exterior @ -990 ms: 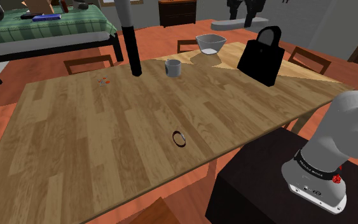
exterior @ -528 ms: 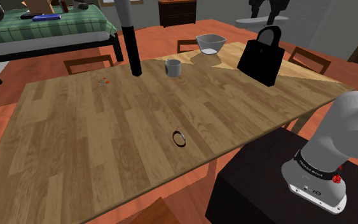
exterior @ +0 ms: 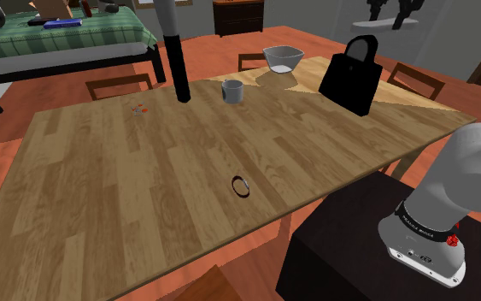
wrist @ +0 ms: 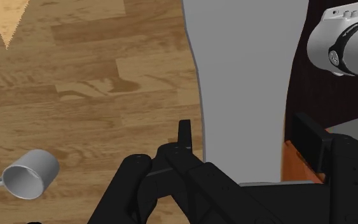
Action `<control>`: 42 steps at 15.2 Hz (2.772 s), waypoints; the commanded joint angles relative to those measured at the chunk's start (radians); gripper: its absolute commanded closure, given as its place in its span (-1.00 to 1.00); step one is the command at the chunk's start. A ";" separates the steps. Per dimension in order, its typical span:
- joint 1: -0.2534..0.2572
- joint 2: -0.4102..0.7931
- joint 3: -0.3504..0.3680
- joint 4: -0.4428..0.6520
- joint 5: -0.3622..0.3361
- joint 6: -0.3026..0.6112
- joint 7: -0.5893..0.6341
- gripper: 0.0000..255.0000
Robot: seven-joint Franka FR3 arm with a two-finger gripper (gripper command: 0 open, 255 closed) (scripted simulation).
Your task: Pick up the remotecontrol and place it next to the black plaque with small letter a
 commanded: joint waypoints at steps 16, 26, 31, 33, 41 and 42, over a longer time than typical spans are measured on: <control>-0.049 -0.101 -0.126 -0.175 -0.097 0.102 -0.129 1.00; -0.064 -0.146 -0.147 -0.338 -0.123 0.221 -0.114 1.00; -0.071 -0.161 -0.161 -0.413 -0.138 0.282 -0.108 1.00; -0.074 -0.165 -0.167 -0.441 -0.144 0.306 -0.106 1.00; -0.085 -0.174 -0.196 -0.550 -0.170 0.406 -0.098 1.00; -0.087 -0.174 -0.200 -0.563 -0.174 0.419 -0.097 1.00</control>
